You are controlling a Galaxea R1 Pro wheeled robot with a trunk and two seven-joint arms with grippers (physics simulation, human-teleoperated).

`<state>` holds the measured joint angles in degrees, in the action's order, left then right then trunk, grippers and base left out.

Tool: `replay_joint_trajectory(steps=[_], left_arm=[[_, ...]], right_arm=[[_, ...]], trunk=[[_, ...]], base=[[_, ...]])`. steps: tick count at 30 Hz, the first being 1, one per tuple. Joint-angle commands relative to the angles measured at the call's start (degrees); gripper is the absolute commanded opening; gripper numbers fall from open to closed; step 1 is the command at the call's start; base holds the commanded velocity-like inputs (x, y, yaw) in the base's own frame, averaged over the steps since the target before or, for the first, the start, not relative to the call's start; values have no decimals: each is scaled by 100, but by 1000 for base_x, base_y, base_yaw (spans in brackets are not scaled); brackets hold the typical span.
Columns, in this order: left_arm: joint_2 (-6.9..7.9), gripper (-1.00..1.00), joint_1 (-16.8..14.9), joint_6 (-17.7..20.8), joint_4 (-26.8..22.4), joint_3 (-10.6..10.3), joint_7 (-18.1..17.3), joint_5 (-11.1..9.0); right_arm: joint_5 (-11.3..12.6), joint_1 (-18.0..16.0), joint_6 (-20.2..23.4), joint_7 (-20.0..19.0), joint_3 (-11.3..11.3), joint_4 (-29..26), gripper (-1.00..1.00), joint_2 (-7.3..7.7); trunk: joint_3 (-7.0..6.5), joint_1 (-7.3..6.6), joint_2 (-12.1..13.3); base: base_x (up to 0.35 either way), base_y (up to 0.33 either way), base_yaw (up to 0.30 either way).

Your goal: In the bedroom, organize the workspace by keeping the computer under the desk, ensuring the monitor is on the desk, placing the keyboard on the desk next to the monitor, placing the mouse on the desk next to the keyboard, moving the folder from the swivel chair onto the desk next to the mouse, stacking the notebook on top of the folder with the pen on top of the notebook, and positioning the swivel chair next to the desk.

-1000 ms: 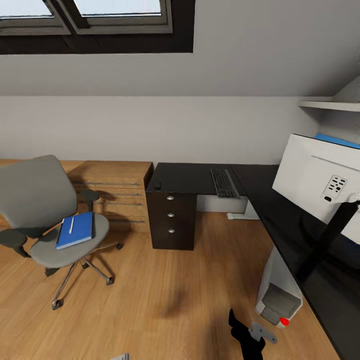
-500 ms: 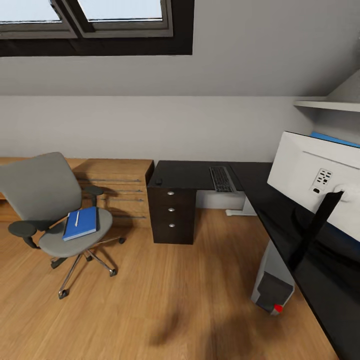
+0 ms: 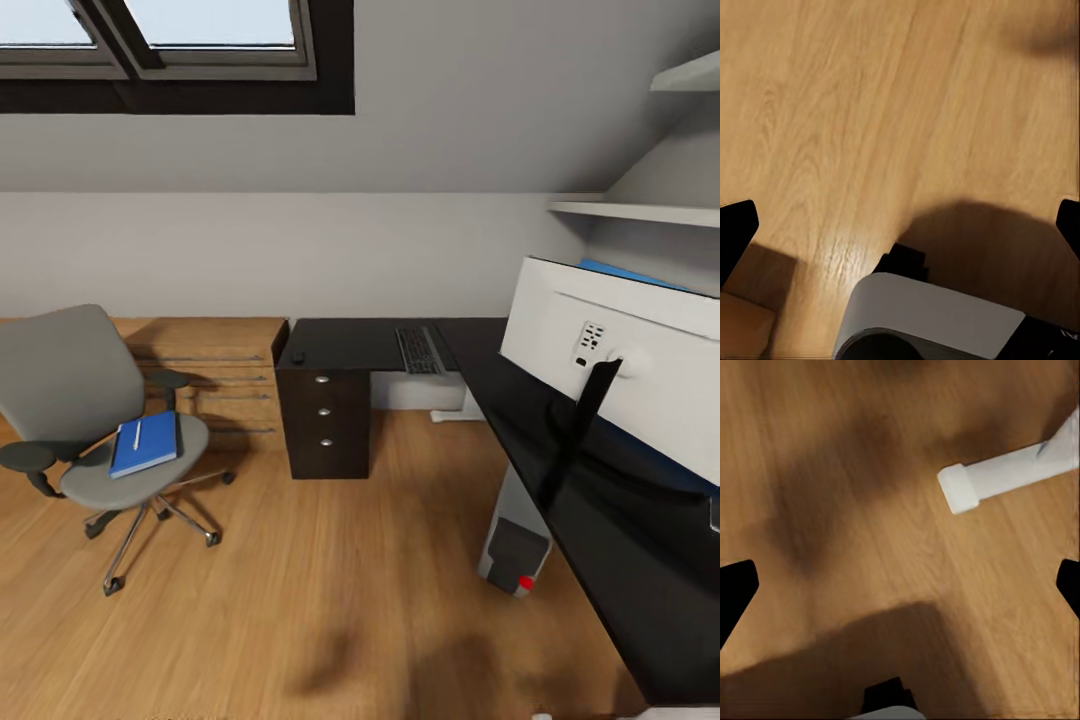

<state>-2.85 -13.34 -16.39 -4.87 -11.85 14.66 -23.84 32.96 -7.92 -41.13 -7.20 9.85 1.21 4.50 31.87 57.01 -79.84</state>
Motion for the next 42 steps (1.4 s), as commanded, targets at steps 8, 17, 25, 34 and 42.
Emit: replay_joint_trajectory(steps=[8,17,25,34,42], left_arm=[[-13,100,-2,-21,4,-48,23,-42],[-14,100,-2,-22,9,-53,27,-42],[-22,100,-2,-22,16,-54,28,-42],[-31,100,-2,-15,60,-86,29,-35],[-44,100,-2,-6,90,-279,21,-33]], right_arm=[[53,1,-18,-20,34,11,100,-2],[46,1,-18,-17,42,10,100,-2],[25,6,-18,-23,63,0,100,58],[-9,10,-22,-19,89,2,100,44],[14,10,-10,9,82,-11,100,42]], trunk=[[13,-4,-3],[54,-4,-3],[60,-4,-3],[60,-4,-3],[60,-4,-3]], base=[[-297,-177,-259],[-273,-229,-138],[-240,-259,-13],[-225,-272,0],[-118,-312,0]])
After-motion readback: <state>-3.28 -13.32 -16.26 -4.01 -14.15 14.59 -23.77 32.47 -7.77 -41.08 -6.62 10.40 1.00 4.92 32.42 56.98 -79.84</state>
